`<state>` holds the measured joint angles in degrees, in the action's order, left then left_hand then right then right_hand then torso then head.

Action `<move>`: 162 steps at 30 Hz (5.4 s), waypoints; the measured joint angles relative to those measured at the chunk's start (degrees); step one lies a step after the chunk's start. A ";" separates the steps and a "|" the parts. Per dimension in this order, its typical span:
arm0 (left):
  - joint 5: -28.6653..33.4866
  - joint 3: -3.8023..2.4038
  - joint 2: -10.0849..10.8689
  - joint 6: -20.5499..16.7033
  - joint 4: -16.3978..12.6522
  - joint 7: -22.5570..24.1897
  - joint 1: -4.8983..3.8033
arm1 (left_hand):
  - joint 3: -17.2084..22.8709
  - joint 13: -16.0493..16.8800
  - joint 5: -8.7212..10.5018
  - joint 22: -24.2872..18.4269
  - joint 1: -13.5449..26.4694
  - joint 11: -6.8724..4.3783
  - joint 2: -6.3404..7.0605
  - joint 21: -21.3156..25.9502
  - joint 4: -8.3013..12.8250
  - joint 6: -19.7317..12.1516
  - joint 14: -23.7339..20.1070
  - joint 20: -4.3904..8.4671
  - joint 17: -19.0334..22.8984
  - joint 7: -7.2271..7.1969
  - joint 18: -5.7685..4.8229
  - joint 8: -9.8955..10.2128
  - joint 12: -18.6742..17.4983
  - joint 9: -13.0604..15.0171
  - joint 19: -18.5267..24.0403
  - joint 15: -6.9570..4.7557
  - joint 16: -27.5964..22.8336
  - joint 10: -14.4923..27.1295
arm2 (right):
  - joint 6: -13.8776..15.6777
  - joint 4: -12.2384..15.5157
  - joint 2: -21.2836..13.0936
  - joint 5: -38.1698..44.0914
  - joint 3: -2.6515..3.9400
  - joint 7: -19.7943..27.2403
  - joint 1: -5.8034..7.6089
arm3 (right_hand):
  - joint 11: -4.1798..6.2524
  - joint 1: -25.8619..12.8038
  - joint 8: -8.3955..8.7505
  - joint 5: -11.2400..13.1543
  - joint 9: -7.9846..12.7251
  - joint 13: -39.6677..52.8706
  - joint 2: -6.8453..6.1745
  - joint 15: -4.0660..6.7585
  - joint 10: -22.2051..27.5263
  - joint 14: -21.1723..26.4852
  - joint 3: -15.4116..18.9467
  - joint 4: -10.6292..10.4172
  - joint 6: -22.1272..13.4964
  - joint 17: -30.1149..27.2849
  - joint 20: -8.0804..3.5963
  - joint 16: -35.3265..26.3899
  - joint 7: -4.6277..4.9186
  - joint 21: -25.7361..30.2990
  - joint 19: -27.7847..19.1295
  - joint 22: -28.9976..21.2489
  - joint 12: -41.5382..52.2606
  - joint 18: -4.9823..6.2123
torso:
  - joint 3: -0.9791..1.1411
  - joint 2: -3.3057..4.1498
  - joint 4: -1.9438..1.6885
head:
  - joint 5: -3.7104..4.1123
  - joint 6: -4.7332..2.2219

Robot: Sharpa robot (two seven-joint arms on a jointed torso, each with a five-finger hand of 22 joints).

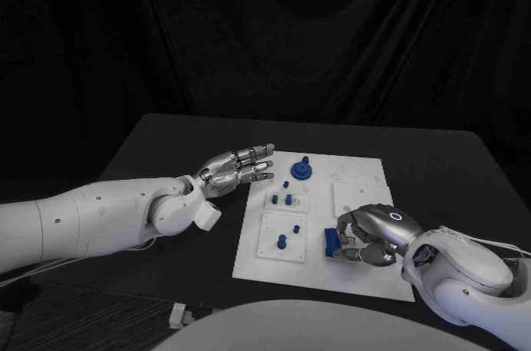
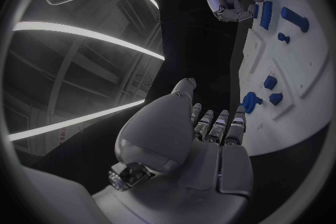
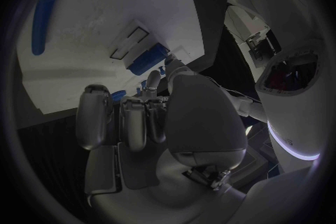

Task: Assemble the parts on the task board

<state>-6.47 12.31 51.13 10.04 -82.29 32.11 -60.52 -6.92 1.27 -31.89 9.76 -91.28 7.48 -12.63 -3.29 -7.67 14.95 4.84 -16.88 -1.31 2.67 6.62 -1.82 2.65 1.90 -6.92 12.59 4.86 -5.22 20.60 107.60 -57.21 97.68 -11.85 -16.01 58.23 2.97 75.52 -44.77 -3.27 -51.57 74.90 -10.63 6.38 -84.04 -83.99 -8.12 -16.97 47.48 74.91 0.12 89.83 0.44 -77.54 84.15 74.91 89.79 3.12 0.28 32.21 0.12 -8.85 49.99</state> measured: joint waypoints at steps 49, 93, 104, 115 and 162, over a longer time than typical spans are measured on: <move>0.00 0.00 0.01 0.08 0.03 0.01 0.05 | 0.32 0.10 0.00 0.00 0.00 0.28 0.00 -0.22 0.32 0.52 0.21 0.00 -0.06 0.52 0.01 0.00 0.00 0.05 -0.42 0.20 0.22 -0.28 | -23.10 -2.60 -6.23 -11.38 0.00 -17.72 10.92 | -0.81 -12.71 27.59 -10.59 28.46 0.02 6.81 -0.61 -0.01 -0.01 5.65 0.44 18.61 0.00 0.62 0.00 0.88 -0.83 -0.20 0.03 0.00 0.00 | -0.04 0.00 -0.01 | 1.08 0.00; 0.00 0.00 -0.17 0.19 0.20 -0.01 0.12 | 0.48 0.08 0.00 -0.06 0.23 0.28 -0.23 -0.22 0.48 0.52 0.20 0.00 -0.05 0.51 -0.92 0.00 0.21 0.03 -0.41 0.20 0.22 -0.28 | -25.81 -6.08 -1.92 -11.55 0.27 -19.48 7.18 | -0.82 -7.72 31.64 -11.78 29.05 0.01 7.27 -0.61 0.00 -0.01 4.29 1.85 18.44 0.00 0.61 -1.46 1.36 1.37 -0.20 0.01 0.00 0.00 | -0.01 0.02 0.00 | 1.13 0.00; 0.00 0.00 -0.22 0.27 0.21 -0.03 0.15 | 0.48 0.07 0.00 -0.06 0.22 0.28 -0.22 -0.22 0.48 0.52 0.20 0.00 -0.04 0.51 -0.92 0.00 0.21 0.02 -0.41 0.20 0.22 -0.28 | -23.52 -6.13 -1.41 -11.73 0.39 -19.48 6.68 | -0.83 -3.25 31.77 -15.83 27.66 0.00 6.74 -0.62 0.01 -0.01 3.60 4.93 17.27 0.00 0.76 -2.44 2.36 3.60 -0.34 0.00 0.00 0.00 | -0.01 0.02 0.00 | 0.91 0.00; 0.00 0.00 -0.30 0.35 0.25 -0.04 0.19 | 0.48 0.07 0.00 -0.11 0.22 0.28 -0.22 -0.22 0.48 0.52 0.20 0.00 -0.04 0.51 -0.91 0.00 0.21 0.02 -0.41 0.20 0.22 -0.28 | -21.49 -6.21 -1.52 -14.82 0.39 -19.58 6.59 | -1.08 -0.85 31.87 -17.35 26.95 0.00 7.05 -1.05 -0.01 0.00 2.73 6.72 16.90 0.00 0.92 -2.44 2.73 4.10 -0.51 0.00 0.00 0.01 | -0.01 0.02 -0.02 | 0.89 0.00; 0.00 0.00 -0.49 0.59 0.59 -0.31 0.33 | 0.48 0.07 0.00 -0.10 0.22 0.28 -0.22 -0.22 0.48 0.52 0.20 0.00 -0.04 0.51 -0.91 0.00 0.20 0.01 -0.41 0.20 0.22 -0.28 | -15.54 -4.69 -1.32 -40.98 0.01 -19.43 7.78 | -0.72 -0.21 32.62 -24.68 28.14 0.04 7.39 -0.71 -0.08 -0.11 2.48 7.90 16.07 0.00 0.71 -2.44 1.35 3.98 -0.29 0.03 0.00 0.00 | -0.01 -0.01 -0.03 | 1.20 0.00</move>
<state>-6.47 12.31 50.64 10.63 -81.69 31.80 -60.19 -6.44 1.34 -31.89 9.66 -91.07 7.75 -12.85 -3.51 -7.19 15.46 5.04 -16.88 -1.35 3.19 5.71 -1.82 2.84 1.91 -7.33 12.79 5.08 -5.50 5.06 102.91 -58.53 56.70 -11.84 -35.44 66.02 2.25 75.32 -12.15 -27.95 -23.43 74.94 -3.24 5.67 -84.12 -84.09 -5.64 -9.07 63.55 74.91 0.83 87.39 1.79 -73.56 83.85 74.94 89.79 3.12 0.27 32.20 0.08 -7.65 49.99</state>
